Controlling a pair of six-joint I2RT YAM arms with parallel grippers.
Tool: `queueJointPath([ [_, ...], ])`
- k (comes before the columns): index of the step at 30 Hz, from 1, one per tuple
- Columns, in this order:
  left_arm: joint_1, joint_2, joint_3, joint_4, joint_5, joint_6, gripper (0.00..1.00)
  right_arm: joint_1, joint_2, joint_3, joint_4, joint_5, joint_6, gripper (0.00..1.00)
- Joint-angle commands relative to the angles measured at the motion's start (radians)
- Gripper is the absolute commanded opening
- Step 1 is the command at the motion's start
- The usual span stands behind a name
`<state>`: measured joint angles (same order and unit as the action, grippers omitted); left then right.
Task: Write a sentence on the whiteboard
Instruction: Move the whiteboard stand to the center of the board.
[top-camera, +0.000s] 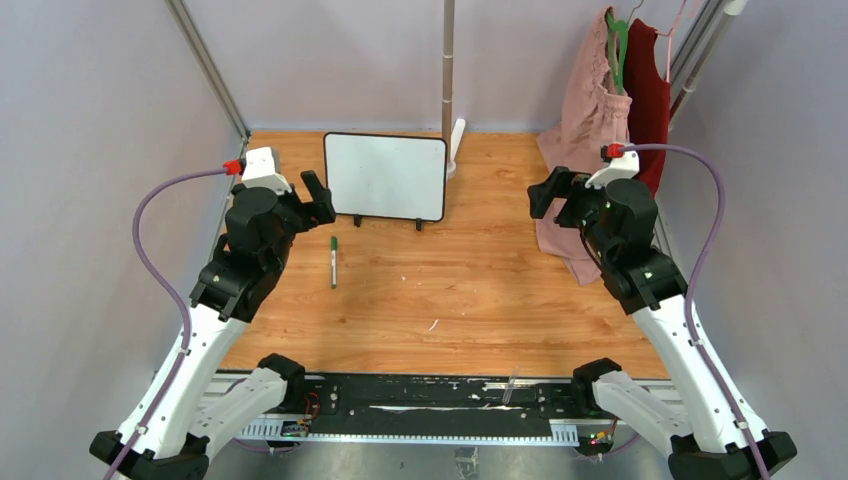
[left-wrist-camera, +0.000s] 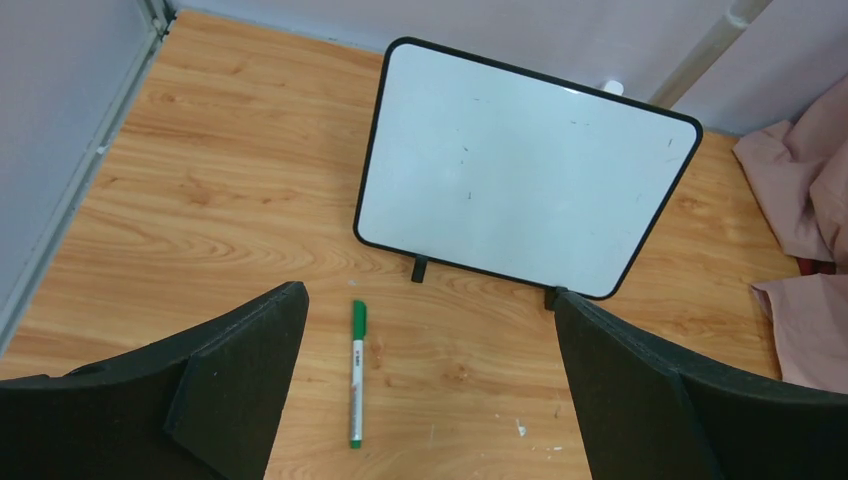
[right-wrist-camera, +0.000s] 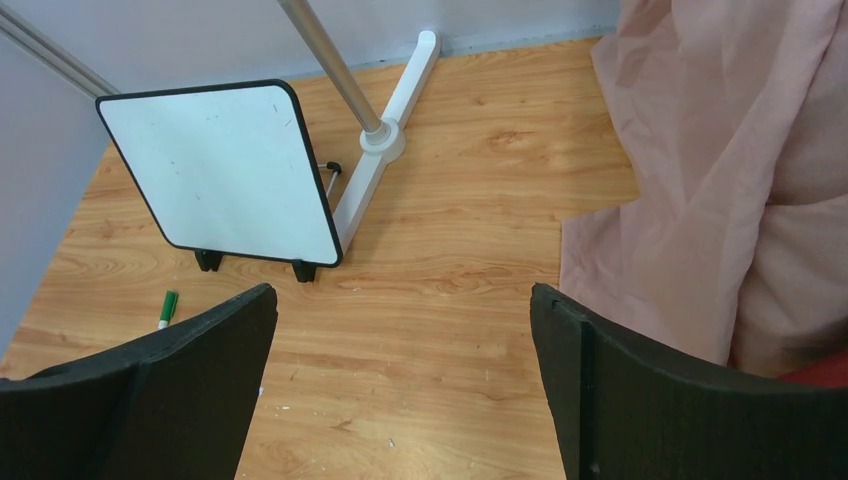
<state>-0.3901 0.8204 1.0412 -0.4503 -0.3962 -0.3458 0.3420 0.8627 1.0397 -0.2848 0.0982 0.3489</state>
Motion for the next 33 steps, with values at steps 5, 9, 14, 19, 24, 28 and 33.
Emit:
queueJointPath([
  [5,-0.002,-0.042,-0.024,0.026,-0.055,-0.002,1.00,-0.019,-0.036,-0.023,0.019,0.008,0.001,1.00],
  [9,-0.003,-0.052,-0.039,0.029,-0.062,0.010,1.00,-0.016,-0.054,-0.040,0.030,-0.008,-0.029,0.99],
  [14,-0.003,-0.041,-0.054,-0.002,-0.073,0.039,1.00,0.000,-0.071,-0.056,0.035,-0.032,-0.079,0.95],
  [19,-0.003,-0.013,-0.066,-0.088,-0.117,0.033,1.00,0.039,-0.075,-0.075,0.010,-0.047,-0.114,0.90],
  [24,0.011,0.027,-0.097,-0.158,-0.139,0.002,1.00,0.119,-0.056,-0.133,0.000,-0.013,-0.088,0.86],
  [28,0.064,0.043,-0.147,-0.157,-0.039,-0.046,1.00,0.213,0.006,-0.195,0.074,0.040,-0.049,0.84],
  [33,0.069,-0.002,-0.238,-0.071,0.071,-0.044,1.00,0.268,0.153,-0.234,0.230,0.057,0.004,0.80],
])
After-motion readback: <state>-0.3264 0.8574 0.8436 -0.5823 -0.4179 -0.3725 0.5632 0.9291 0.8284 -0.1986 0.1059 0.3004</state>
